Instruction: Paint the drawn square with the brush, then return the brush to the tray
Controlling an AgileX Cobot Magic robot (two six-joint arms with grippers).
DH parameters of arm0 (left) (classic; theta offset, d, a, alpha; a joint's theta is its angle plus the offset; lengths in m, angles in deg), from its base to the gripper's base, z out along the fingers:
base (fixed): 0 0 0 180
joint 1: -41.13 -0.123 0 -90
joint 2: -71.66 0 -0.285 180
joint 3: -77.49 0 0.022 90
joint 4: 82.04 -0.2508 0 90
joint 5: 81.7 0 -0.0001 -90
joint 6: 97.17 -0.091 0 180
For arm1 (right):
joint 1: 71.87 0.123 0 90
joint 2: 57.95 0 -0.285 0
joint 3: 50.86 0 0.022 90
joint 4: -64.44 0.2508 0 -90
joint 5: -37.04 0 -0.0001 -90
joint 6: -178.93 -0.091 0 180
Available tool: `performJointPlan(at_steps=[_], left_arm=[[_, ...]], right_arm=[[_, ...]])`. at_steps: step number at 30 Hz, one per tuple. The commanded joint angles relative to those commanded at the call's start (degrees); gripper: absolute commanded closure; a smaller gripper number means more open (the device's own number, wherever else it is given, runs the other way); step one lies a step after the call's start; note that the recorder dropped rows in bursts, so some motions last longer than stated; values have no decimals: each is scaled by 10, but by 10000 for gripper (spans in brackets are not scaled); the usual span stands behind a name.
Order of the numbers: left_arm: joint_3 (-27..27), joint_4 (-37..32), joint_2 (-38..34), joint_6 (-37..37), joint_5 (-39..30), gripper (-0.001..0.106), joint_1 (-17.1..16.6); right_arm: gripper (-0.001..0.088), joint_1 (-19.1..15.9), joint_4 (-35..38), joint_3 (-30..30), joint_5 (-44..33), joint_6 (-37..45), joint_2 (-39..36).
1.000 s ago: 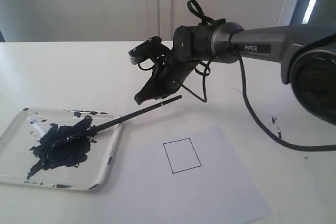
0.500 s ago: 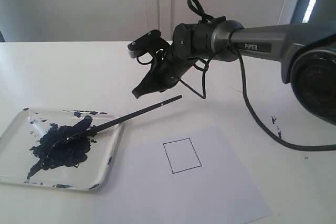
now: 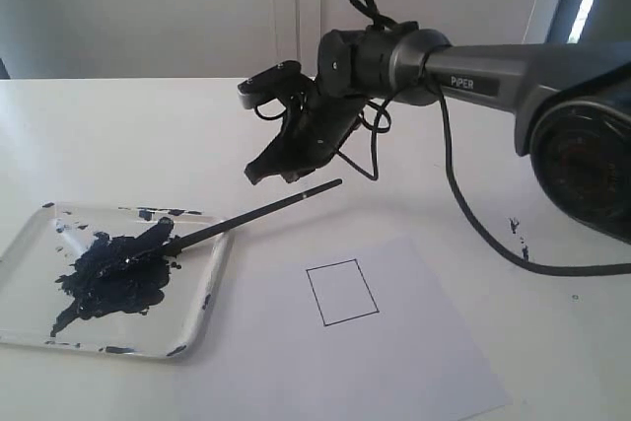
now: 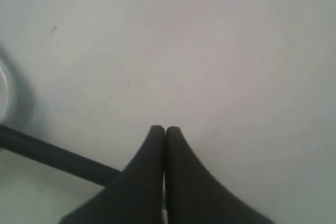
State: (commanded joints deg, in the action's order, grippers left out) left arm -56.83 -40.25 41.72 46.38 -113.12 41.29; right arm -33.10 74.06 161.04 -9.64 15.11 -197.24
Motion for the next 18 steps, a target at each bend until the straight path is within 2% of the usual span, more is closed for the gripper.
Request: performJointPlan(at_steps=[8,18], left_arm=[[0,0,0,0,0,1053,0],[0,0,0,0,0,1053,0]], right_arm=[[868,0,-72,7,-8,-67,0],[868,0,-73,7,-43,-74,-14]])
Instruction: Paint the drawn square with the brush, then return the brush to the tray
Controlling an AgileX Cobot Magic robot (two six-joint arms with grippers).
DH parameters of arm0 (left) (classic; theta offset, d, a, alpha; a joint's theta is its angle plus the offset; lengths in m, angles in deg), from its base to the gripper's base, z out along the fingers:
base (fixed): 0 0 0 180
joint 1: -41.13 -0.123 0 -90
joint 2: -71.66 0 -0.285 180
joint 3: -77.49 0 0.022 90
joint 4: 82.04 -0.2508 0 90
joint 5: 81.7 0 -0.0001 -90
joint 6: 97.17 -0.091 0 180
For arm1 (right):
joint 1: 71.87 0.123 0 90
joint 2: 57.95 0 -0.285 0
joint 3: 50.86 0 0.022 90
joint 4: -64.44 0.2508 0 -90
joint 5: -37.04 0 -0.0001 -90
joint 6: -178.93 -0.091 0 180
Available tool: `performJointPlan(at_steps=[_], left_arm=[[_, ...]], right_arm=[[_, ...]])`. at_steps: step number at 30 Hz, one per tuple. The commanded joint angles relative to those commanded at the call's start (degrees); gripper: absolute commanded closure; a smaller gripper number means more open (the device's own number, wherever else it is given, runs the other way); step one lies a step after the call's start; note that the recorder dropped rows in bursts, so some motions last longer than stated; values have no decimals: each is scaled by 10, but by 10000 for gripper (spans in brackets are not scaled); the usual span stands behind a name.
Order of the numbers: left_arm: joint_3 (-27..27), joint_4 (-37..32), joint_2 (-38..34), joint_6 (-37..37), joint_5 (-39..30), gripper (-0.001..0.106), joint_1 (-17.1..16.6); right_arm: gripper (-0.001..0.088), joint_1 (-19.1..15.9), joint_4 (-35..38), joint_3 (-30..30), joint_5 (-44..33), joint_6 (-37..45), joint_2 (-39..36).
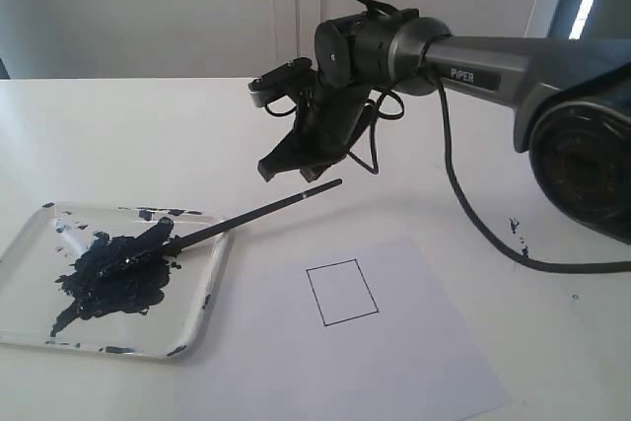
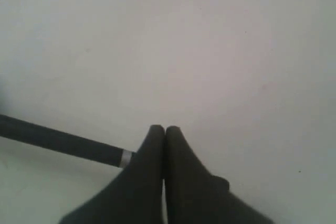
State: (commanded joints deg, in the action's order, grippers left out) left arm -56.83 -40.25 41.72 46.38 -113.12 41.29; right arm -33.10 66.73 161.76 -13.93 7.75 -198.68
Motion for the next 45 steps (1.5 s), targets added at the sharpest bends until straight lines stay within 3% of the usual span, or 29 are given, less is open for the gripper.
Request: performJointPlan(at_steps=[24,34,39,42,45], left_arm=[[0,0,0,0,0,1053,0],[0,-1,0,0,0,1053,0],[0,-1,0,0,0,1053,0],[0,-1,0,0,0,1053,0],[0,-1,0,0,0,1053,0]], right_arm=[[868,0,78,4,-126,15,-5],[868,0,87,4,-129,16,7],[868,0,84,4,-86,21,26],[868,1,101,4,-63,64,43],[868,1,151,4,-87,218,55]])
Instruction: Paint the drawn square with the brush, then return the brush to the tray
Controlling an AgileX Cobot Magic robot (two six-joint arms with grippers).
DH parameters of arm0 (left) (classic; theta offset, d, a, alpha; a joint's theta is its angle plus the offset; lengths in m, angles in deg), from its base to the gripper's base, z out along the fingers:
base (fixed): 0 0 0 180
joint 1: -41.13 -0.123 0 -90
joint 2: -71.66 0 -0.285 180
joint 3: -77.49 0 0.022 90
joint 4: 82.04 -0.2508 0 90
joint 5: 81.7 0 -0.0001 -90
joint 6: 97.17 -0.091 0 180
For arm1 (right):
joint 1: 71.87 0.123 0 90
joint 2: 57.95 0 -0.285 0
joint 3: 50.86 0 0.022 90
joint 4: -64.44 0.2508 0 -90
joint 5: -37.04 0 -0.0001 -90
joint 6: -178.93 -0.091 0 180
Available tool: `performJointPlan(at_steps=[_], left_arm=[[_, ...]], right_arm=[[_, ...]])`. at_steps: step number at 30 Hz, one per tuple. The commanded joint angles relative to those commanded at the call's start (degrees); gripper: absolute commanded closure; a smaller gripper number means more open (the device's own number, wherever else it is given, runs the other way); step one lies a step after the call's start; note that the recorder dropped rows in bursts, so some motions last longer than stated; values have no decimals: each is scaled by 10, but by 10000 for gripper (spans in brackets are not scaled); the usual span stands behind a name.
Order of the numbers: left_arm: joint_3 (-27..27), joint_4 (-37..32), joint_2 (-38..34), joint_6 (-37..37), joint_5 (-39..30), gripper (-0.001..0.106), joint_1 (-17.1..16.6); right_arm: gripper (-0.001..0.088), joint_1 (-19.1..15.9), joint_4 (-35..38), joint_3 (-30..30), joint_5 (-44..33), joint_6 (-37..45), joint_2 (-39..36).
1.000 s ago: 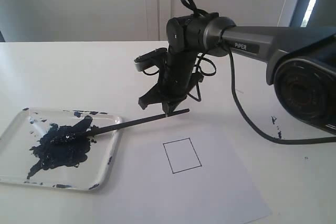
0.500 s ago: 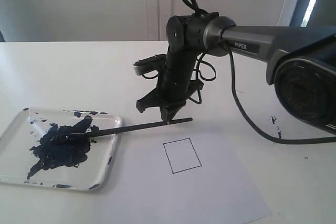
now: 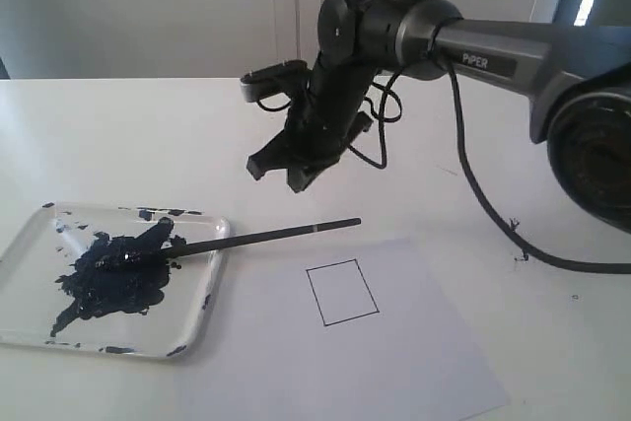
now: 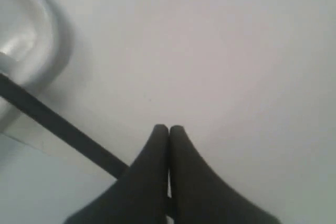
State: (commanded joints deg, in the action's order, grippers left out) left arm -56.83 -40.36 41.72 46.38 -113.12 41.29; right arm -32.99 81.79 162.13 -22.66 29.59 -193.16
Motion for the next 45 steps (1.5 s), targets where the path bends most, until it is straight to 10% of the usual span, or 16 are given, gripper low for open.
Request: performJointPlan(at_steps=[17,27,45], left_arm=[[0,0,0,0,0,1053,0],[0,0,0,0,0,1053,0],[0,0,0,0,0,1053,0]], right_arm=[[849,11,13,-6,-103,298,6],[353,18,-66,-7,-102,323,6],[397,18,-92,-17,-56,371,-38]])
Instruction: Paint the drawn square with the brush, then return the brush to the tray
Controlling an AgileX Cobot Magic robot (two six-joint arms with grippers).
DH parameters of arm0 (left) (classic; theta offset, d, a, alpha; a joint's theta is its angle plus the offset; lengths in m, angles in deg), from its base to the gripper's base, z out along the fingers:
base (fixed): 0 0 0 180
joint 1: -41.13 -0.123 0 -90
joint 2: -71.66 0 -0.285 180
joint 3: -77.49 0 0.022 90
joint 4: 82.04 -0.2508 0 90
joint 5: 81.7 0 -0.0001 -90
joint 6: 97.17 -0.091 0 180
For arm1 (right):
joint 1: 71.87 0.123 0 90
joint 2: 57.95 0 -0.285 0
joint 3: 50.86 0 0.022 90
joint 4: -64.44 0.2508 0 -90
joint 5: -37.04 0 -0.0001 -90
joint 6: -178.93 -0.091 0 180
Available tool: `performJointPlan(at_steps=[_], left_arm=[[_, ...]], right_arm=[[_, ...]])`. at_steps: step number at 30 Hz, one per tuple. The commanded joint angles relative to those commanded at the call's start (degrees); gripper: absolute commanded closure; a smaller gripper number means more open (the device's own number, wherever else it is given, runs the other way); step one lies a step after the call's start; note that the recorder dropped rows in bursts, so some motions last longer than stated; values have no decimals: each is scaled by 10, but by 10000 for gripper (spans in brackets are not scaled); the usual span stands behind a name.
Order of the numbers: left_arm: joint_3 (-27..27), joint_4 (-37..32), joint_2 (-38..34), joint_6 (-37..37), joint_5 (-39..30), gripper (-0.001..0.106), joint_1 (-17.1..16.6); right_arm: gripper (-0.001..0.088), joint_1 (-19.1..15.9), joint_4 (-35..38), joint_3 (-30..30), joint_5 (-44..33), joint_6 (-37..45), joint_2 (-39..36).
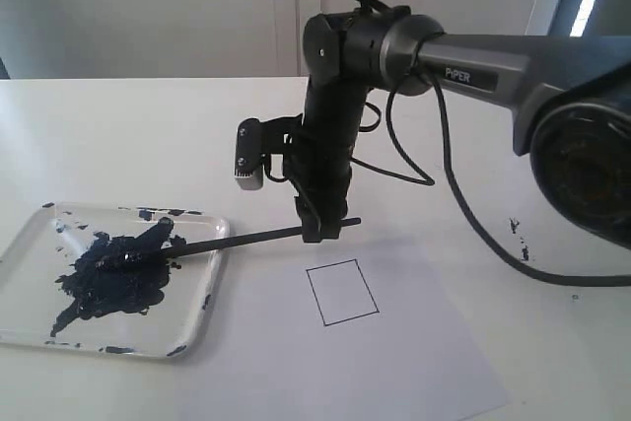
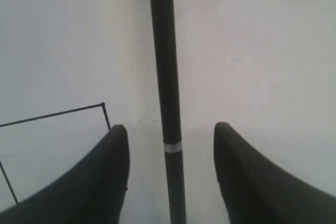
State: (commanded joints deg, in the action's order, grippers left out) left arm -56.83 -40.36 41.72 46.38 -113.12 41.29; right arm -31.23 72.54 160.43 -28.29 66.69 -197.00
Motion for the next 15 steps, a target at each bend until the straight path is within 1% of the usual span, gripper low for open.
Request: performJointPlan(at_steps=[3,5,6,15], left_arm=[[0,0,0,0,0,1053,0],[0,0,0,0,0,1053,0],[0,0,0,0,0,1053,0],[0,0,0,0,0,1053,0]], right_arm=[[400,0,0,0,12,0,-3],[457,0,0,0,18,0,-3],[463,0,0,0,18,0,-5],[463,0,3,0,29,-9,-29]])
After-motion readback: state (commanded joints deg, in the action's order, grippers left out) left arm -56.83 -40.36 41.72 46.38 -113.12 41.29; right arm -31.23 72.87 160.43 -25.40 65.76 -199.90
